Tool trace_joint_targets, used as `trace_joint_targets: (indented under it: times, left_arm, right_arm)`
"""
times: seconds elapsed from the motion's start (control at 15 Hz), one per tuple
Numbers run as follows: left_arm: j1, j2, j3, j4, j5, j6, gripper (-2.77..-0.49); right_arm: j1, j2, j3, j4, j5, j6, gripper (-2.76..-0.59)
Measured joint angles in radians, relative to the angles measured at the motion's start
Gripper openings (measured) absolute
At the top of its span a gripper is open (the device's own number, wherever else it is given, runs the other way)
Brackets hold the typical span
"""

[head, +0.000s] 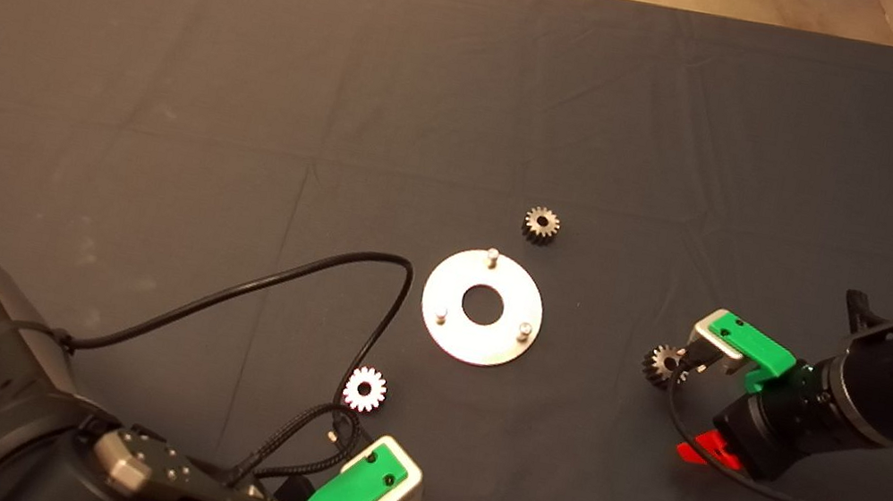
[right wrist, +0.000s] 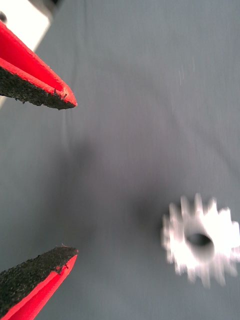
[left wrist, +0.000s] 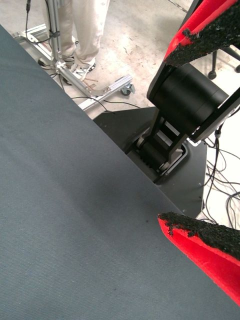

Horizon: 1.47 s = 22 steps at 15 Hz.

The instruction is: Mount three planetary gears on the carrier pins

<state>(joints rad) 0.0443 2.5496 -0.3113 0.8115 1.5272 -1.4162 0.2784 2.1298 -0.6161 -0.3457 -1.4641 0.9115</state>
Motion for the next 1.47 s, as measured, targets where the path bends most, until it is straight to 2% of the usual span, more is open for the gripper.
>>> trace_joint_targets:
  times: [0.07,0.13,0.2,0.27,0.47,0.87,1.07,1.13,1.47]
  left_arm:
    - [0.0,0.0,0.0,0.0,0.0,0.0,-1.19]
    - [0.0,0.0,0.0,0.0,0.0,0.0,-1.19]
    - [0.0,0.0,0.0,0.0,0.0,0.0,-1.19]
    - [0.0,-0.001,0.0,0.0,0.0,0.0,-1.19]
    - [0.0,-0.002,0.0,0.0,0.0,0.0,-1.19]
    - [0.0,-0.007,0.0,0.0,0.0,0.0,-1.19]
    - [0.0,-0.014,0.0,0.001,0.0,0.0,-1.19]
    - [0.0,-0.018,0.0,0.0,0.0,0.0,-1.19]
    - [0.0,-0.031,0.0,0.001,0.0,0.003,-1.19]
  right_arm:
    - [0.013,0.0,-0.017,0.0,-0.019,-0.008,-1.33]
    - [0.022,0.0,-0.033,0.0,-0.028,-0.021,-1.33]
    - [0.025,0.0,-0.04,0.0,-0.029,-0.025,-1.33]
    - [0.024,0.001,-0.047,0.0,-0.028,-0.041,-1.33]
    - [0.024,0.003,-0.073,0.0,-0.029,-0.047,-1.33]
    - [0.022,0.06,-0.105,0.0,-0.023,-0.048,-1.33]
    - [0.018,0.118,-0.138,0.0,-0.006,-0.048,-1.33]
    - [0.018,0.125,-0.148,0.0,-0.005,-0.048,-1.33]
    - [0.018,0.125,-0.157,0.0,-0.01,-0.048,-1.33]
